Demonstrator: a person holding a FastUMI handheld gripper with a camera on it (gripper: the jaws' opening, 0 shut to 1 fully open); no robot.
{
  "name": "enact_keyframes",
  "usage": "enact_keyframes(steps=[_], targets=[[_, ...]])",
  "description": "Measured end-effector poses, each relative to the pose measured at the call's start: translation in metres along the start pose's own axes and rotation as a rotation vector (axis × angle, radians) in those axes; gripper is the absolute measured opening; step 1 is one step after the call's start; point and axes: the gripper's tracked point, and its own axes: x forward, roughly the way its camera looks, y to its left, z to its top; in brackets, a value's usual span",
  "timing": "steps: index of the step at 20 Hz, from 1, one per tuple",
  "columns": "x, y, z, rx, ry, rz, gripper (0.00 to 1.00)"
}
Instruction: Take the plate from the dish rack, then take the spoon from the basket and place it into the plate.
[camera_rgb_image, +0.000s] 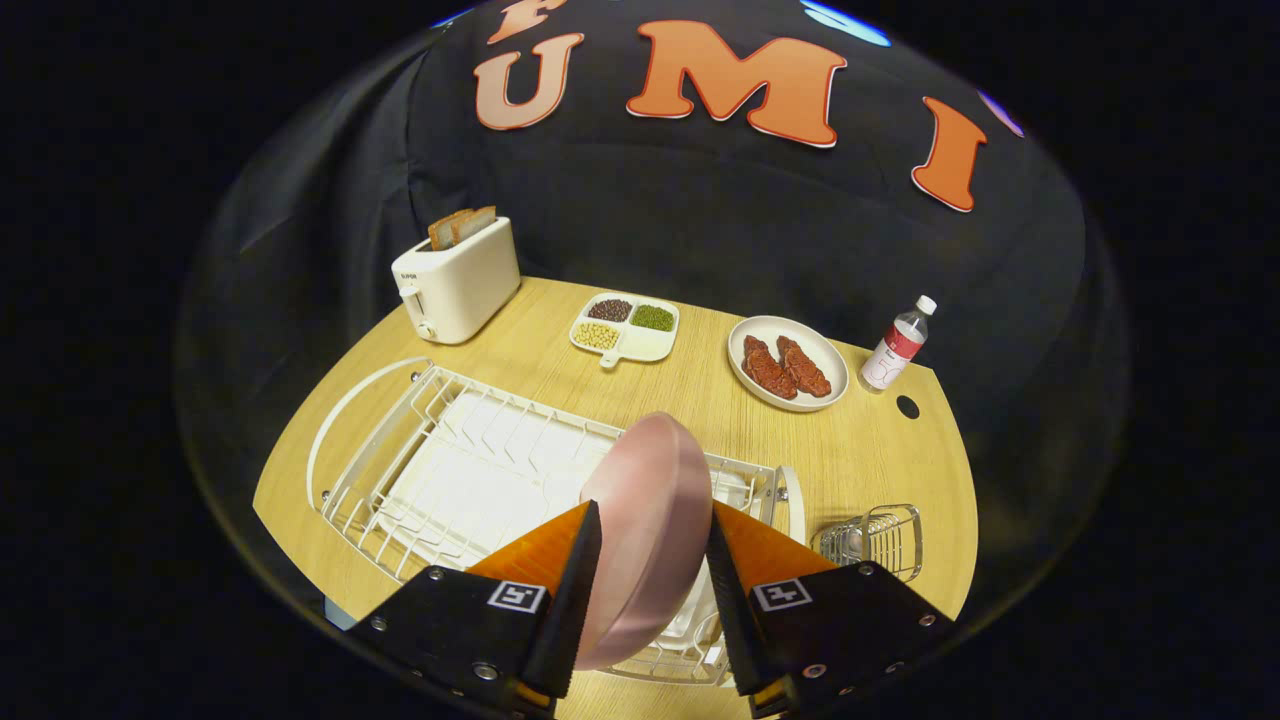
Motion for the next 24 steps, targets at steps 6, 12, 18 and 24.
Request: enact_keyframes(steps=[6, 12, 18, 24], targets=[[0.011, 0.002, -0.005, 0.003, 0.027, -0.021, 0.51], [0.002, -0.008, 0.011, 0.046, -0.015, -0.049, 0.45], [-0.012, -0.020, 0.044, -0.022, -0.141, -0.137, 0.34], [-0.051, -0.020, 0.045, -0.036, -0.204, -0.094, 0.24]])
